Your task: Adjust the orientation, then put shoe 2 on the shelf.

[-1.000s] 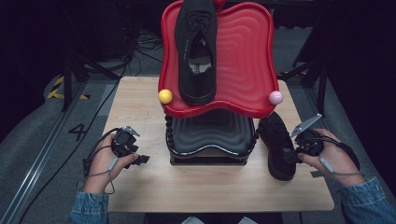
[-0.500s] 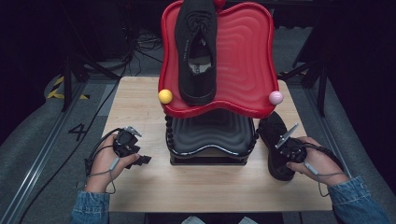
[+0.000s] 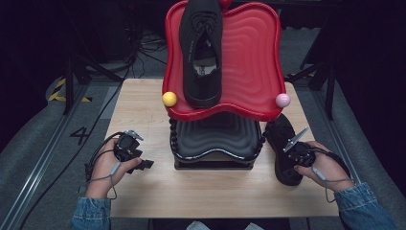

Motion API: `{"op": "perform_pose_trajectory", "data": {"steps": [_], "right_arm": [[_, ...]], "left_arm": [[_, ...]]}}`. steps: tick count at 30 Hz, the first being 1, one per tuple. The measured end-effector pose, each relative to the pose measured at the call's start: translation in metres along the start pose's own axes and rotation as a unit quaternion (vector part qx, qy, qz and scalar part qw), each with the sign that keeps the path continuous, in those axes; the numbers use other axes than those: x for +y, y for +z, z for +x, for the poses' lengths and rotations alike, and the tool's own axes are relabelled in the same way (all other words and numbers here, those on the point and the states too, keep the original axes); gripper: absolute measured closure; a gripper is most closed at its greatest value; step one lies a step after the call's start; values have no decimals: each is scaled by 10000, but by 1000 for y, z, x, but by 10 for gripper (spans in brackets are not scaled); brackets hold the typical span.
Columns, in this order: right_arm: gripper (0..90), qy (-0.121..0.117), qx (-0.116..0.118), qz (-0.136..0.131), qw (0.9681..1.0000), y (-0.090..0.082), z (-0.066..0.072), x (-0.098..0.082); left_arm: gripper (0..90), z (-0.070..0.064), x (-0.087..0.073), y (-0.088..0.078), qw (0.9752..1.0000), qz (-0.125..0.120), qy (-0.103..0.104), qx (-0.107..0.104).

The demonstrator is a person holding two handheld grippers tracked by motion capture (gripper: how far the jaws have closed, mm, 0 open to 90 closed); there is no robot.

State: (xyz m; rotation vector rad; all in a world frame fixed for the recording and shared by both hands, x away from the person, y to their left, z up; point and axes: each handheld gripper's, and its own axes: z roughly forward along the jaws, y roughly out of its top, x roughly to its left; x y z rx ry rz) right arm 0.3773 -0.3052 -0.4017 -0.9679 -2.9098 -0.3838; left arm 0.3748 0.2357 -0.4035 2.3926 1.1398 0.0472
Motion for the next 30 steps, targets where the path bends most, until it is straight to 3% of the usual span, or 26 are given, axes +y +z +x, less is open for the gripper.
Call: {"op": "perform_pose_trajectory", "data": {"steps": [7,15,22,30], "right_arm": [[877,67,3,-169,9998,-5,1,-1],[877,59,53,-253,9996,-24,6,4],[875,28,61,-338,9994,-47,10,9],[872,-48,-85,-485,9988,-89,16,16]], "left_arm": [[337,1,-2,-1,10000,4,6,43],[337,3,-3,-3,10000,-24,-35,43],[336,5,-5,-5,10000,-47,-39,63],[335,5,-5,-5,10000,-33,-31,81]]}}
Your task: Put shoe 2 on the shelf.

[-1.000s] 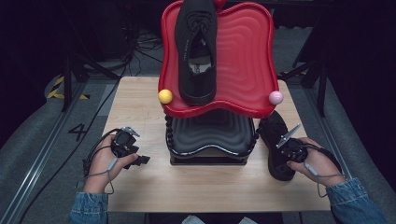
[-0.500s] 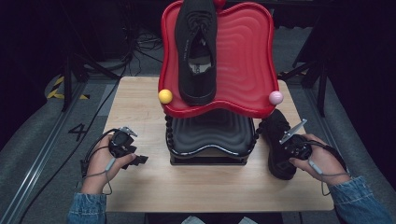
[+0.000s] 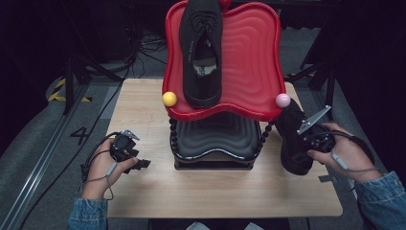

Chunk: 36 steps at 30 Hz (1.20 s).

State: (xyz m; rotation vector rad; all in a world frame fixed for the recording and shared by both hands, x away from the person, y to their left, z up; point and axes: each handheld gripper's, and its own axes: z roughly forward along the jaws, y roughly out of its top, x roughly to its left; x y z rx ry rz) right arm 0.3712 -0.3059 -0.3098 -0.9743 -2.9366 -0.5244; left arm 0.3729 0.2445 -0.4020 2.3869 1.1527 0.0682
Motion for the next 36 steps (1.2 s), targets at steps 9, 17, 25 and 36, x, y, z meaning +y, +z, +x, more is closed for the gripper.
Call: {"op": "perform_pose_trajectory", "data": {"steps": [9,17,25,36], "right_arm": [[866,-40,-112,-172,9998,-42,7,12],[865,-107,-92,-221,9997,-63,12,21],[864,-266,-144,-130,9995,-86,20,34],[864,-384,-247,-178,9988,-113,26,46]], "left_arm": [[330,0,-1,-2,10000,-26,10,2],[325,3,-5,-6,10000,-52,-53,34],[314,5,-6,-9,9999,-127,-79,0],[314,6,-7,-9,9999,-114,-92,-20]]}}
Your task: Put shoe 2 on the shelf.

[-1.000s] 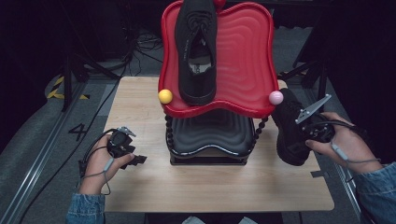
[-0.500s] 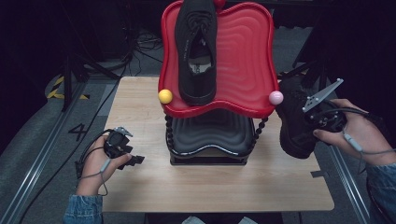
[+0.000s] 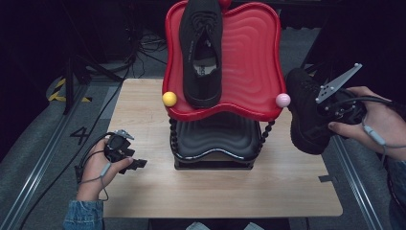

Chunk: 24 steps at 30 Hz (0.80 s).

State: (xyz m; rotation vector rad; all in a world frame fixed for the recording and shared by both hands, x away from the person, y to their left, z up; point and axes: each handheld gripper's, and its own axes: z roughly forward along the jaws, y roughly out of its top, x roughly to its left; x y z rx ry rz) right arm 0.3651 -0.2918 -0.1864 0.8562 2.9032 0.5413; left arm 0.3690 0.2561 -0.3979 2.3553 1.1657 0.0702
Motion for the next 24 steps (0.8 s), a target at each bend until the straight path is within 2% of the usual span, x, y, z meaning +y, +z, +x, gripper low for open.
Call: {"op": "perform_pose_trajectory", "data": {"steps": [11,13,24], "right_arm": [[864,-44,-218,1,9998,-24,1,9],[864,-42,-248,-4,9997,-29,1,11],[864,-54,-277,-140,9995,-56,2,24]], "left_arm": [[313,0,0,2,10000,46,5,-51],[313,0,0,2,10000,36,-3,-3],[313,1,-1,3,10000,71,14,-45]]}}
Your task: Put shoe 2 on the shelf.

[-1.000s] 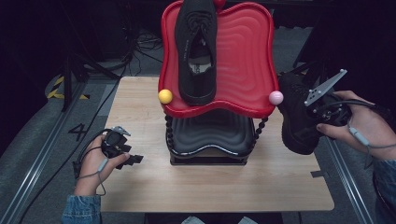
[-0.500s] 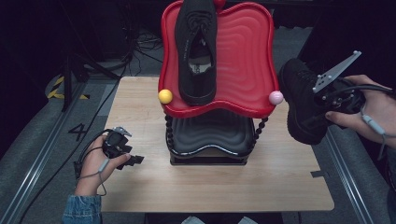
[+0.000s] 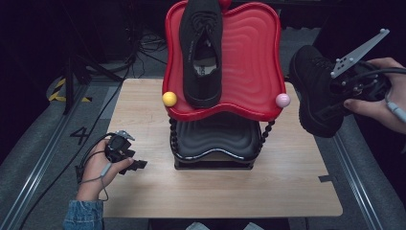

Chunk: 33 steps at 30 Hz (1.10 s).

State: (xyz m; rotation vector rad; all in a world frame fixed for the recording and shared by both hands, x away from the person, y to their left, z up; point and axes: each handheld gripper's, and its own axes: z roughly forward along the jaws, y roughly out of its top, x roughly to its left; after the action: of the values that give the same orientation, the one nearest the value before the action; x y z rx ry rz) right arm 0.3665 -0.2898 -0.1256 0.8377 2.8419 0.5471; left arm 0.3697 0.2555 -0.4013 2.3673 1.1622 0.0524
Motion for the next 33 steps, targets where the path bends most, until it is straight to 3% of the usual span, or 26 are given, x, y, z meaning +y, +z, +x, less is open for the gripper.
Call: {"op": "perform_pose_trajectory", "data": {"steps": [13,22,33], "right_arm": [[864,-54,-224,-169,9996,-36,6,21],[864,-232,-375,-325,9985,-61,17,45],[864,-489,-507,-434,9966,-75,33,71]], "left_arm": [[308,-3,1,-3,10000,53,45,54],[304,-6,3,-9,9999,43,111,77],[303,-4,3,-9,10000,7,84,-4]]}}
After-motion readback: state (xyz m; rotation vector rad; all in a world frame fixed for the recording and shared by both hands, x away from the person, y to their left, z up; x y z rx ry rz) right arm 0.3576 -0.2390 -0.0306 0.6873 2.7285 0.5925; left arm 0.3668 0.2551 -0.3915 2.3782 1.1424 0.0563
